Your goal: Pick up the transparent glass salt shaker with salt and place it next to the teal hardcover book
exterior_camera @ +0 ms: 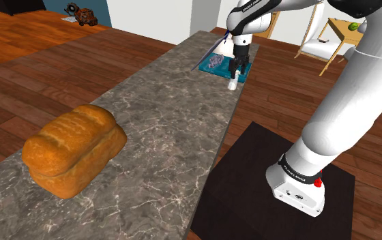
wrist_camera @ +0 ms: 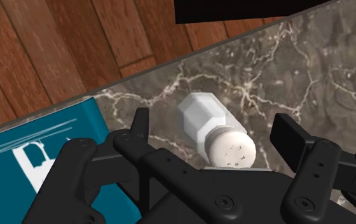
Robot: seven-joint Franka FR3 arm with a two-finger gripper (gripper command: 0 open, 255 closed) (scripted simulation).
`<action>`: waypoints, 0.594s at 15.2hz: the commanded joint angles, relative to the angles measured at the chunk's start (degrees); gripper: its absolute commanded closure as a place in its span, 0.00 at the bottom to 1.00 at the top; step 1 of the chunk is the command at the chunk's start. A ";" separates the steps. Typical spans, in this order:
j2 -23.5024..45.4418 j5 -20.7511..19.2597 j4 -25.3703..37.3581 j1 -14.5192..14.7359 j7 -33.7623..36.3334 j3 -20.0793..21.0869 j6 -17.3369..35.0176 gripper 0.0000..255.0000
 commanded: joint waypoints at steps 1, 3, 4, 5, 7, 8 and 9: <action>0.00 0.00 0.00 0.00 0.00 0.00 0.00 0.00; -0.91 -0.19 2.90 0.14 0.15 0.03 -3.79 0.00; -1.25 -0.24 4.47 0.20 0.20 0.05 -5.69 0.00; -1.46 -0.28 5.77 0.25 0.23 0.07 -7.19 0.00; -1.47 -0.28 5.76 0.24 0.23 0.07 -7.19 0.00; -1.46 -0.28 5.76 0.24 0.23 0.07 -7.19 0.00; -1.46 -0.28 5.77 0.24 0.23 0.07 -7.19 0.00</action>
